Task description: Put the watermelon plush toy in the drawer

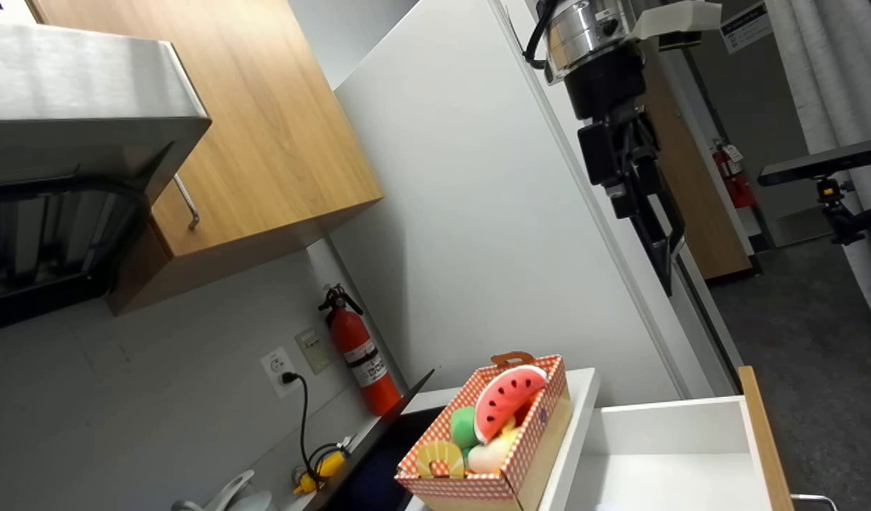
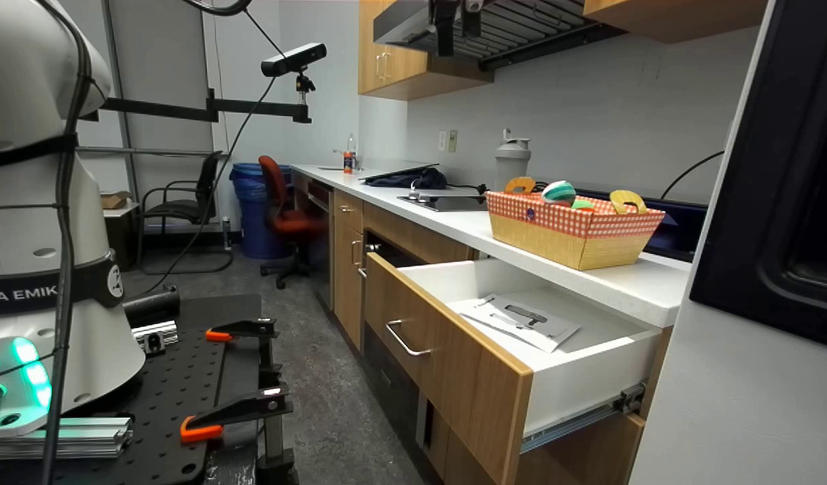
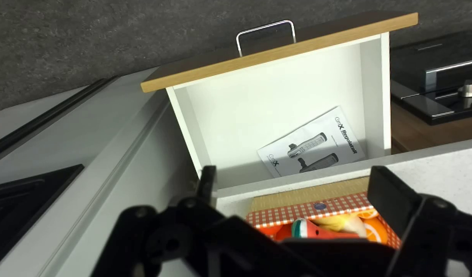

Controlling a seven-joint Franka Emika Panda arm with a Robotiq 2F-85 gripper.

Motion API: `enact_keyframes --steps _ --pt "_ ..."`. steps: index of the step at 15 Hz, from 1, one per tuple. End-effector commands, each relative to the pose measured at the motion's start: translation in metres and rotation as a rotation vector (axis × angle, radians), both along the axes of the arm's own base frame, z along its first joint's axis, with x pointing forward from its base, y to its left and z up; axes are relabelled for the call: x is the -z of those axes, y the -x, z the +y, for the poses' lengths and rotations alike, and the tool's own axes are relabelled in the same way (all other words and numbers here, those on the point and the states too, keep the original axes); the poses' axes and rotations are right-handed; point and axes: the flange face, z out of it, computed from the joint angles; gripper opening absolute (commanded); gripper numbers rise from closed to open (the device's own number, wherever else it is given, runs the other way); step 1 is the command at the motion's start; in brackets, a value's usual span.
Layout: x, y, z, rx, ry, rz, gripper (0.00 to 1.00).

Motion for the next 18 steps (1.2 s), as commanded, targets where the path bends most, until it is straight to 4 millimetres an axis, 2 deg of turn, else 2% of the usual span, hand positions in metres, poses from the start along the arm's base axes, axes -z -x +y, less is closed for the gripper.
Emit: enact_keyframes --steps 1,9,14,18 --pt "0.0 0.0 0.0 0.0 0.0 0.001 1.0" --pt "0.001 -0.001 0.001 -0.006 0.0 0.003 1.0" --pt "0.022 -0.008 0.013 -0.102 -0.001 0.043 1.0" --pt "0.042 -0.021 0.034 -0.205 -0.001 0.057 1.0"
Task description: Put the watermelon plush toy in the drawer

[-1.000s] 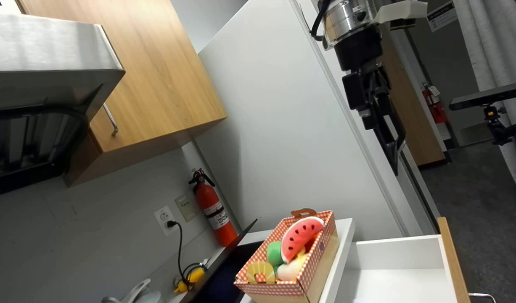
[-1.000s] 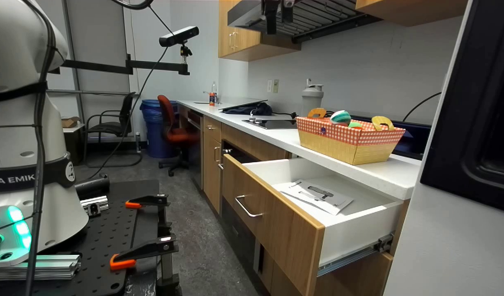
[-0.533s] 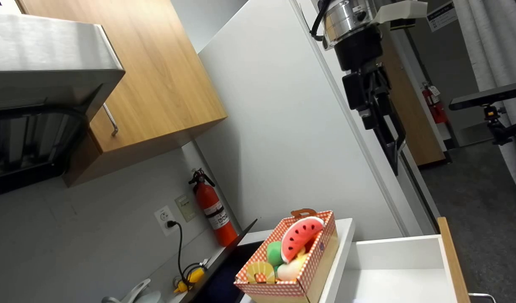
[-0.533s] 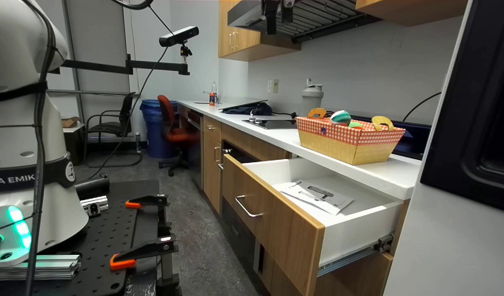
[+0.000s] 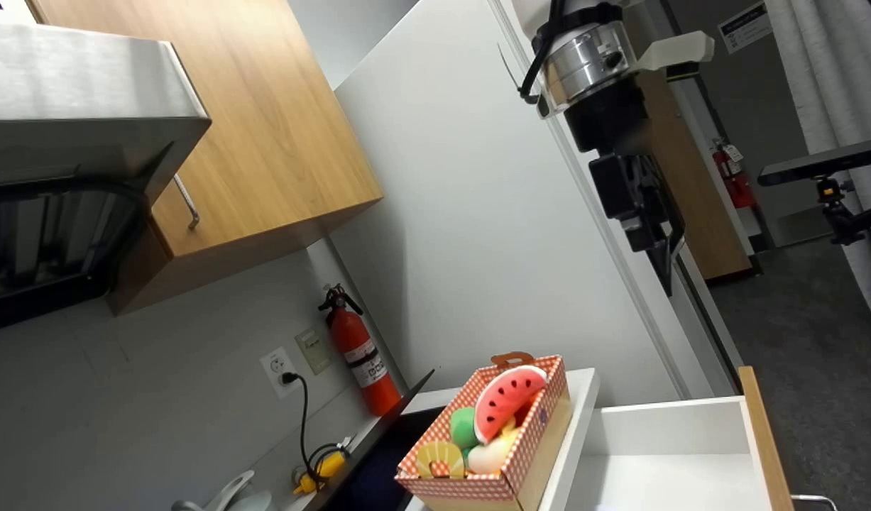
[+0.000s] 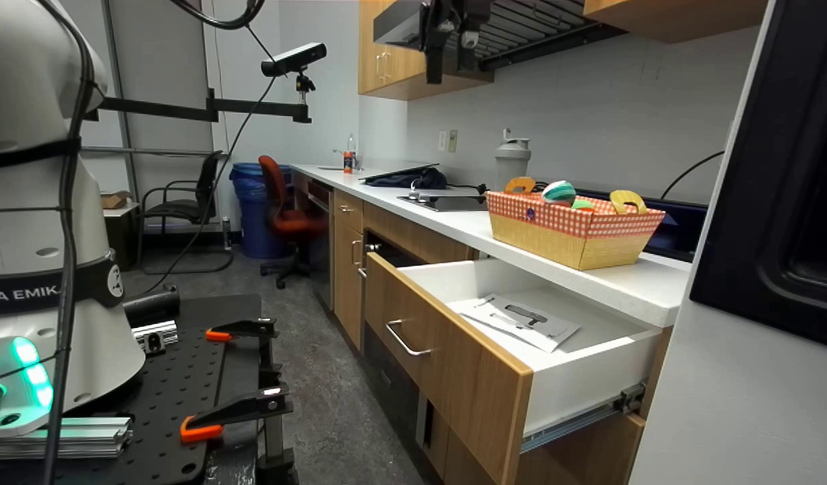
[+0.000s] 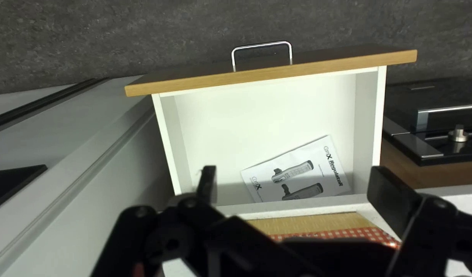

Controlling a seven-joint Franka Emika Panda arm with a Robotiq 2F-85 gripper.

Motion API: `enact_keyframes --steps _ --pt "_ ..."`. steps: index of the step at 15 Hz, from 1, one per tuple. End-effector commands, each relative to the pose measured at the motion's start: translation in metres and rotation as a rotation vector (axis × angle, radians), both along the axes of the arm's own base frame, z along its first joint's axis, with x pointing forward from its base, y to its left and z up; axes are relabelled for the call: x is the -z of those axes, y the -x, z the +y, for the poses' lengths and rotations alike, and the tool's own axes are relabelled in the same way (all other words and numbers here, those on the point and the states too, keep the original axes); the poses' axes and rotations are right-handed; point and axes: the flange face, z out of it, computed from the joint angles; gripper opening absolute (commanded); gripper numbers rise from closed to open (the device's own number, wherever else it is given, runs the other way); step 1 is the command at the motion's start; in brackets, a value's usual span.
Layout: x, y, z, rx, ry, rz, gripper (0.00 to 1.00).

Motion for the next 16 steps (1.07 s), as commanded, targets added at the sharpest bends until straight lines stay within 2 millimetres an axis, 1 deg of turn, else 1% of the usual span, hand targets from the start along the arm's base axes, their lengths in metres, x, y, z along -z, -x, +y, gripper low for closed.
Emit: enact_keyframes --steps 1,4,9,14,15,16 --pt "0.013 -0.015 0.022 -0.101 -0.012 -0.02 1.0" --pt "0.019 -0.031 0.044 -0.175 -0.014 -0.081 1.0" --pt "0.03 -0.056 0.069 -0.266 -0.001 -0.2 1.0" --pt "0.041 -0.076 0.078 -0.335 0.015 -0.291 1.0" --pt "0.041 -0.068 0.075 -0.303 0.019 -0.258 1.0" --pt "0.043 -0.07 0.076 -0.311 0.02 -0.267 1.0"
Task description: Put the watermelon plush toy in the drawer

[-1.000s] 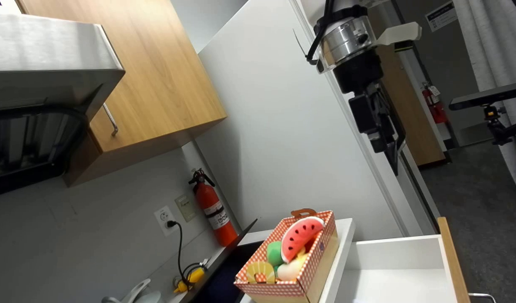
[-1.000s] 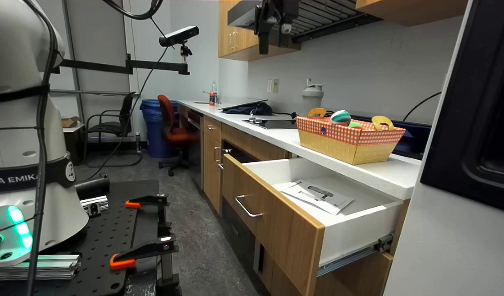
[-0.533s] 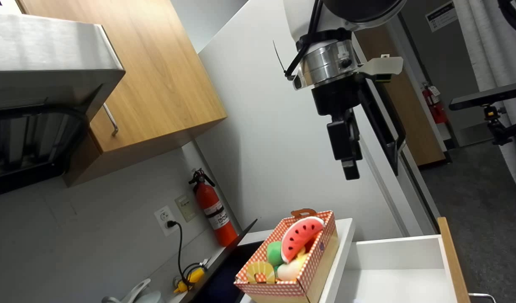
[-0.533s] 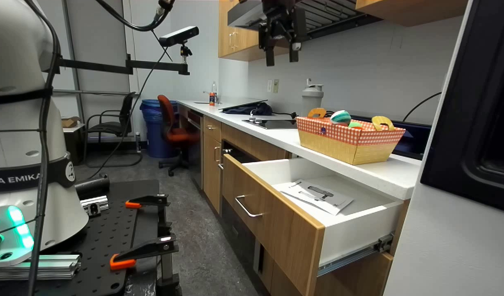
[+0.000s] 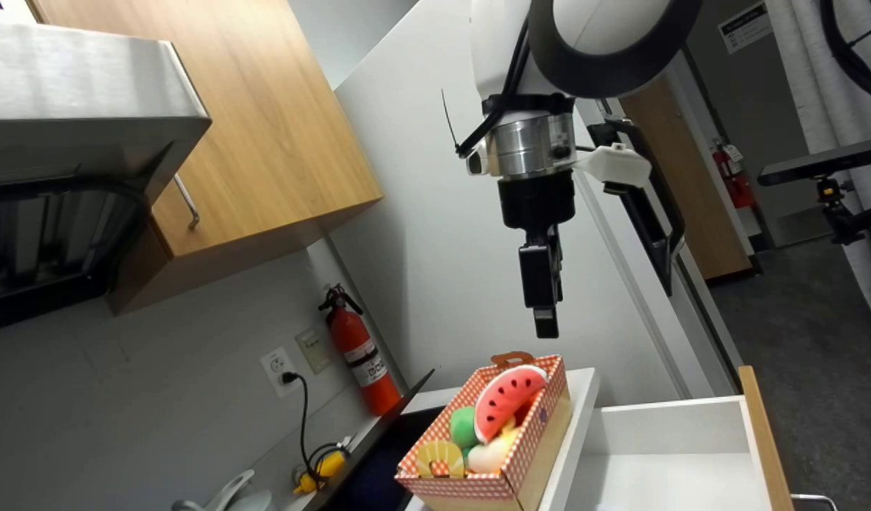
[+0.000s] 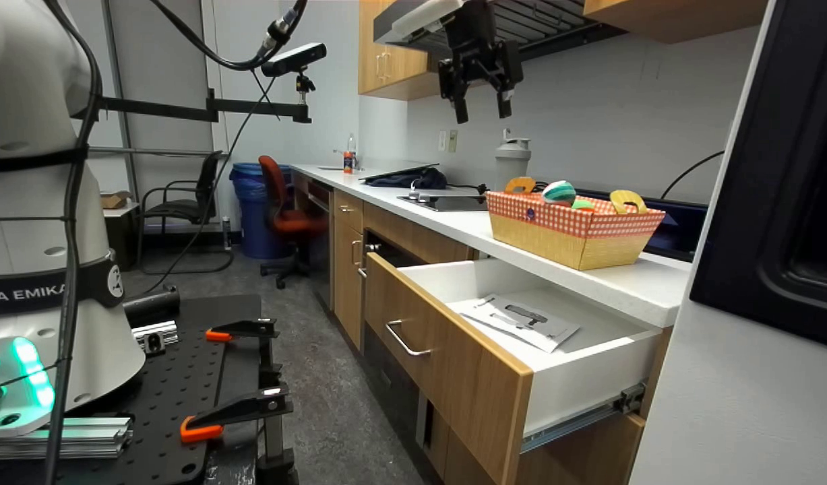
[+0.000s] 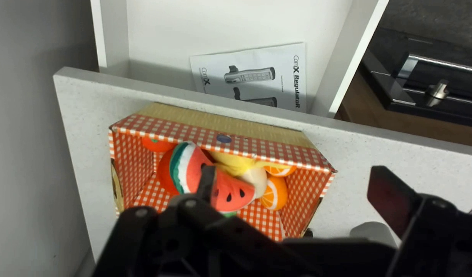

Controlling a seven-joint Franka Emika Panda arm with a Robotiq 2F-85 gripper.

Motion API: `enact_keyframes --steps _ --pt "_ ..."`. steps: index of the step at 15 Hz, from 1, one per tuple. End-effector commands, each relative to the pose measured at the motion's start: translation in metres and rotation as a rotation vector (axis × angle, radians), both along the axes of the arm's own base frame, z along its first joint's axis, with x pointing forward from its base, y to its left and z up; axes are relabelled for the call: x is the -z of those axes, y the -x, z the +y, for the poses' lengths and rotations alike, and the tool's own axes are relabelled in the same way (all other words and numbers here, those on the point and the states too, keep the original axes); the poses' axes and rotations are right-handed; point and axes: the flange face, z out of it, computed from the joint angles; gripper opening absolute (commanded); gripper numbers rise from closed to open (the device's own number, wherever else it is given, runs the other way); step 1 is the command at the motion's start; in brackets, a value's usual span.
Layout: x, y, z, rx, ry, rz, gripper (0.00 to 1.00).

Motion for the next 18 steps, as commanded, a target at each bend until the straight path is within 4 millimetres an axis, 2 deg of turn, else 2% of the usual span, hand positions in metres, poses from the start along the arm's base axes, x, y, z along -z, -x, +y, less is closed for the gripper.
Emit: enact_keyframes --steps 1,7,18 --pt "0.001 -0.002 0.001 -0.003 0.0 -0.003 1.0" --pt "0.003 -0.004 0.0 -0.004 -0.001 -0.011 1.0" --pt "0.049 -0.059 -0.007 -0.001 0.064 -0.13 1.0"
